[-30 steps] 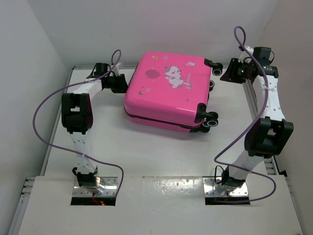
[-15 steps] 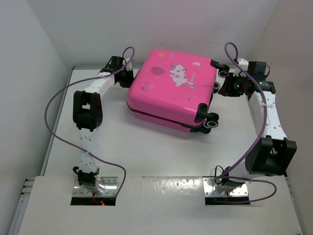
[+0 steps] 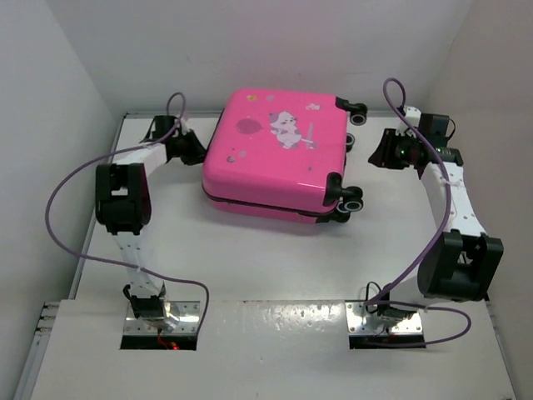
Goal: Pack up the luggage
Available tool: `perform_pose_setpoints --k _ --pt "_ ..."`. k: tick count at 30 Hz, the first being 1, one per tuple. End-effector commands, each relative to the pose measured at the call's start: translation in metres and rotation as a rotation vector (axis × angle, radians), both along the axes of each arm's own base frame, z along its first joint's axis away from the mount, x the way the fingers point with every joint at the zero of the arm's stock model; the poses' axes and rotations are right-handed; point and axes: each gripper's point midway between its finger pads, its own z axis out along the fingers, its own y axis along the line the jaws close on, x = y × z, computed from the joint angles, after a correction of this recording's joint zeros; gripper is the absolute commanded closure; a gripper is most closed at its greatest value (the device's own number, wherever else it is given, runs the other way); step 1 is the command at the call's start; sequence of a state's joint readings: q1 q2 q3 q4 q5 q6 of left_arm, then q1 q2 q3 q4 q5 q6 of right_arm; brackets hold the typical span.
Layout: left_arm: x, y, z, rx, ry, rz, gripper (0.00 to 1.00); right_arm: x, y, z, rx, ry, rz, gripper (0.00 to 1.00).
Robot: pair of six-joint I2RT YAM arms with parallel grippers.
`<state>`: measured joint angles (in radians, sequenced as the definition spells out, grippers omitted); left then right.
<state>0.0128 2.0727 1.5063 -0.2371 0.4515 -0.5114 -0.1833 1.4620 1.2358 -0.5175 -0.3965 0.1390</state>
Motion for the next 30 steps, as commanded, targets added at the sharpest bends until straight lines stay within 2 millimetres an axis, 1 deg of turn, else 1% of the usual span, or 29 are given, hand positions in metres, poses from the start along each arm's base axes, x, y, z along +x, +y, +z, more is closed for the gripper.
perform_pose_setpoints --k 1,2,3,4,5,6,7,8,10,11,12,13,14,15,16,17,18,19,20,21,22,23,24,25,26,27,28,29,30 --pt "-0.071 0.15 -0.06 0.146 0.309 0.493 1.0 -0.003 -0.002 0.02 -0.016 -0.103 0.021 0.67" --pt "-0.075 0.159 -0.054 0.15 0.295 0.532 1.0 -0.007 -0.002 0.025 -0.026 -0.123 0.027 0.67" --pt "-0.076 0.167 -0.046 0.142 0.274 0.577 1.0 -0.018 -0.007 0.014 -0.03 -0.102 0.017 0.68" --pt "-0.087 0.182 -0.047 0.15 0.286 0.632 1.0 -0.023 -0.009 0.018 -0.05 -0.123 0.025 0.68" --pt "-0.09 0.19 -0.033 0.152 0.258 0.672 1.0 -0.028 -0.011 0.017 -0.054 -0.122 0.016 0.68" --pt "-0.095 0.198 -0.029 0.151 0.256 0.709 1.0 -0.036 -0.013 0.007 -0.047 -0.1 0.006 0.68" --pt "-0.099 0.204 -0.026 0.134 0.259 0.761 1.0 -0.048 -0.017 0.011 -0.053 -0.118 -0.009 0.68" --pt "-0.109 0.212 -0.03 0.126 0.277 0.803 1.0 -0.056 -0.013 0.003 -0.024 -0.11 0.001 0.68" --pt "-0.119 0.214 -0.029 0.105 0.305 0.851 1.0 -0.07 -0.009 0.005 -0.017 -0.129 0.016 0.68" --pt "-0.125 0.208 -0.036 0.086 0.328 0.848 1.0 -0.083 0.002 0.0 0.02 -0.131 0.053 0.68" --pt "-0.128 0.205 -0.036 0.071 0.335 0.851 1.0 -0.091 0.009 0.004 0.028 -0.151 0.078 0.7" --pt "-0.131 0.201 -0.036 0.056 0.338 0.852 1.0 -0.096 0.015 0.003 0.035 -0.16 0.113 0.7" --pt "-0.132 0.198 -0.039 0.04 0.345 0.851 1.0 -0.106 0.031 -0.002 0.086 -0.153 0.174 0.71" --pt "-0.137 0.189 -0.041 0.034 0.354 0.83 1.0 -0.117 0.044 -0.005 0.095 -0.157 0.218 0.71" --pt "-0.134 0.186 -0.04 0.035 0.344 0.821 1.0 -0.124 0.056 -0.012 0.102 -0.144 0.27 0.71" --pt "-0.133 0.184 -0.037 0.033 0.334 0.807 1.0 -0.131 0.067 -0.013 0.125 -0.141 0.312 0.71" --pt "-0.131 0.177 -0.036 0.03 0.332 0.777 1.0 -0.14 0.081 -0.024 0.136 -0.129 0.362 0.67" --pt "-0.131 0.175 -0.036 0.02 0.332 0.768 1.0 -0.147 0.096 -0.027 0.141 -0.124 0.42 0.62" --pt "-0.13 0.171 -0.036 0.022 0.331 0.758 1.0 -0.152 0.105 -0.028 0.147 -0.134 0.459 0.57" --pt "-0.13 0.168 -0.039 0.011 0.342 0.748 1.0 -0.161 0.131 -0.034 0.144 -0.158 0.573 0.51" --pt "-0.129 0.161 -0.038 0.002 0.342 0.729 1.0 -0.157 0.131 -0.04 0.114 -0.151 0.528 0.48" --pt "-0.13 0.16 -0.042 -0.005 0.353 0.723 1.0 -0.141 0.129 -0.037 0.063 -0.207 0.469 0.48" --pt "-0.126 0.16 -0.038 -0.013 0.345 0.732 1.0 -0.147 0.151 -0.043 0.091 -0.217 0.49 0.48" --pt "-0.124 0.152 -0.037 -0.029 0.345 0.707 1.0 -0.137 0.157 -0.035 0.122 -0.259 0.432 0.56" --pt "-0.124 0.151 -0.036 -0.047 0.349 0.714 1.0 -0.129 0.155 -0.038 0.098 -0.274 0.365 0.59" --pt "-0.127 0.146 -0.039 -0.069 0.365 0.709 1.0 -0.131 0.163 -0.047 0.078 -0.277 0.345 0.61" --pt "-0.13 0.138 -0.044 -0.109 0.376 0.705 1.0 -0.129 0.185 -0.042 0.102 -0.326 0.377 0.61" --pt "-0.13 0.127 -0.042 -0.169 0.379 0.669 1.0 -0.131 0.197 -0.045 0.081 -0.342 0.378 0.62" --pt "-0.132 0.121 -0.041 -0.181 0.385 0.662 1.0 -0.13 0.204 -0.044 0.068 -0.363 0.382 0.65"
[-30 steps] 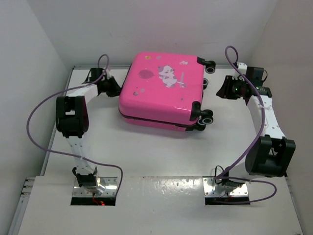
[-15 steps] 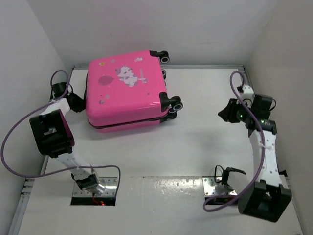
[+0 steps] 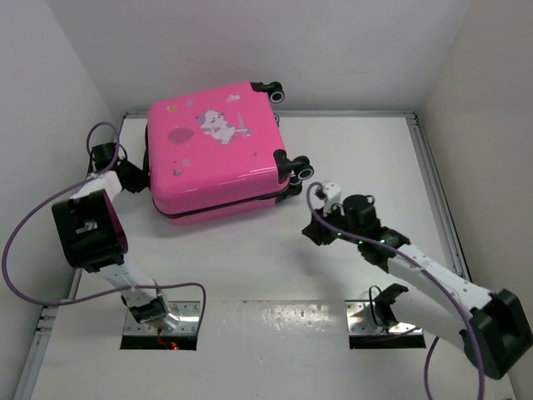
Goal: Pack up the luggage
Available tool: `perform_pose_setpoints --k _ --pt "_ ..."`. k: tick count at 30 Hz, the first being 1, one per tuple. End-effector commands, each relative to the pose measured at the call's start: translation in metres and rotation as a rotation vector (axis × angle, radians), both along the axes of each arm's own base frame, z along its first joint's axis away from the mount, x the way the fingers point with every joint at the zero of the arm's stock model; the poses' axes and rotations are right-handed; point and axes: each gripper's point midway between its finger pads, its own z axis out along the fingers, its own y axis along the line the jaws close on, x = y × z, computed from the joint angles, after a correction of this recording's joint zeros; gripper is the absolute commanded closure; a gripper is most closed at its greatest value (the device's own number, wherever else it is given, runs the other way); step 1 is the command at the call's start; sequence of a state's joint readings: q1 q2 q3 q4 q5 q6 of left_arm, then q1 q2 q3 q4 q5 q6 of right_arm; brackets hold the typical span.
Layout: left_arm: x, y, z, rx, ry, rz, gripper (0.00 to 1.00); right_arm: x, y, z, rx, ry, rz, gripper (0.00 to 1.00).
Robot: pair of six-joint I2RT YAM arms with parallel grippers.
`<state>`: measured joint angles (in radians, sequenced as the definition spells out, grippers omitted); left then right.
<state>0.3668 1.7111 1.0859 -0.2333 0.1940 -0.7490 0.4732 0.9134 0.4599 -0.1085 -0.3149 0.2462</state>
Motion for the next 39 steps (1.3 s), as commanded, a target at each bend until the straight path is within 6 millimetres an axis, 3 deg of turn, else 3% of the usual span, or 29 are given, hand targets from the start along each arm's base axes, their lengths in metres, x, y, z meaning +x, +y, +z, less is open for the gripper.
perform_pose_setpoints --k 1,4,5,7,8,18,21,30,39 --pt "-0.035 -0.068 -0.041 -0.261 0.168 -0.022 1.0 0.045 0.04 0.042 0.069 -0.276 -0.15 0.66" --pt "-0.042 -0.08 -0.039 -0.295 0.17 -0.036 1.0 0.06 0.06 0.042 0.067 -0.347 -0.229 0.68" --pt "-0.045 -0.087 -0.041 -0.313 0.179 -0.054 1.0 0.063 0.064 0.043 0.078 -0.349 -0.234 0.64" --pt "-0.045 -0.093 -0.038 -0.345 0.175 -0.064 1.0 0.063 0.079 0.05 0.173 -0.351 -0.23 0.62" --pt "-0.048 -0.098 -0.038 -0.372 0.178 -0.081 1.0 0.065 0.081 0.042 0.142 -0.352 -0.241 0.61" --pt "-0.045 -0.121 -0.033 -0.464 0.179 -0.121 1.0 0.081 0.094 0.039 0.112 -0.497 -0.28 0.62" --pt "-0.046 -0.125 -0.034 -0.486 0.186 -0.132 1.0 0.085 0.091 0.03 0.134 -0.453 -0.282 0.66" --pt "-0.049 -0.12 -0.036 -0.502 0.175 -0.174 1.0 0.11 0.054 0.012 0.115 -0.409 -0.391 0.8" --pt "-0.046 -0.116 -0.04 -0.509 0.179 -0.175 1.0 0.123 0.06 0.006 0.145 -0.406 -0.347 0.83"
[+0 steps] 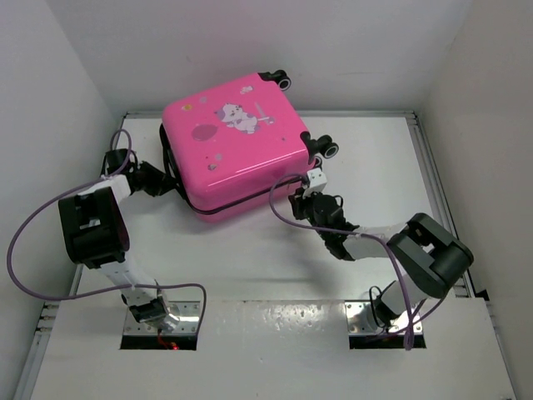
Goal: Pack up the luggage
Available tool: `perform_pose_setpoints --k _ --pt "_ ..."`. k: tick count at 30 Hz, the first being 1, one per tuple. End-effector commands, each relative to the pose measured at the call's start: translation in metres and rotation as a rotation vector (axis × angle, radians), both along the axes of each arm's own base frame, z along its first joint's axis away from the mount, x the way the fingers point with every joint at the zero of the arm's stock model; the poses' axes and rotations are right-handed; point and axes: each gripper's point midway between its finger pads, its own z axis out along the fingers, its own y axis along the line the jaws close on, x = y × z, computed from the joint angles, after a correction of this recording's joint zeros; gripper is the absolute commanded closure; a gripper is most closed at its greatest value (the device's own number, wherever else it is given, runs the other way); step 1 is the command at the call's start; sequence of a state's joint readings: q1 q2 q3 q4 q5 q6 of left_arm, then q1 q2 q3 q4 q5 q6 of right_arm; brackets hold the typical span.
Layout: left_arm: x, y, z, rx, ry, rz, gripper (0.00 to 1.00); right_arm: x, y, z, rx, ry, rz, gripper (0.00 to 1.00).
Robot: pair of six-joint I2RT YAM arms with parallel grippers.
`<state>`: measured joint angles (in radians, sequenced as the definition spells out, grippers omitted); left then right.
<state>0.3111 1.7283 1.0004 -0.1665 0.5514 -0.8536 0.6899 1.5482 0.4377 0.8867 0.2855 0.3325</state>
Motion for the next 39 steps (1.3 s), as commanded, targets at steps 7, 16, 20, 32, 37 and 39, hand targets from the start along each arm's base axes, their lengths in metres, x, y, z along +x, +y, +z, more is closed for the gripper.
perform_pose_setpoints --k 7,16,20,32,37,39 --pt "-0.037 -0.024 -0.042 -0.139 0.234 -0.009 1.0 0.014 0.028 0.024 0.095 -0.082 0.078 0.83" --pt "-0.037 -0.026 -0.045 -0.148 0.232 -0.015 1.0 0.032 0.03 0.03 0.098 -0.124 0.049 0.84" --pt "-0.038 -0.024 -0.047 -0.159 0.238 -0.01 1.0 0.039 0.037 0.038 0.103 -0.169 0.078 0.87" --pt "-0.042 -0.018 -0.055 -0.16 0.244 0.002 1.0 0.056 0.04 0.034 0.055 -0.205 0.141 1.0" --pt "-0.045 -0.017 -0.057 -0.166 0.246 0.0 1.0 0.062 0.03 0.032 0.026 -0.214 0.122 1.0" --pt "-0.042 -0.012 -0.055 -0.158 0.232 0.003 1.0 0.065 0.022 0.033 0.01 -0.225 0.112 1.0"
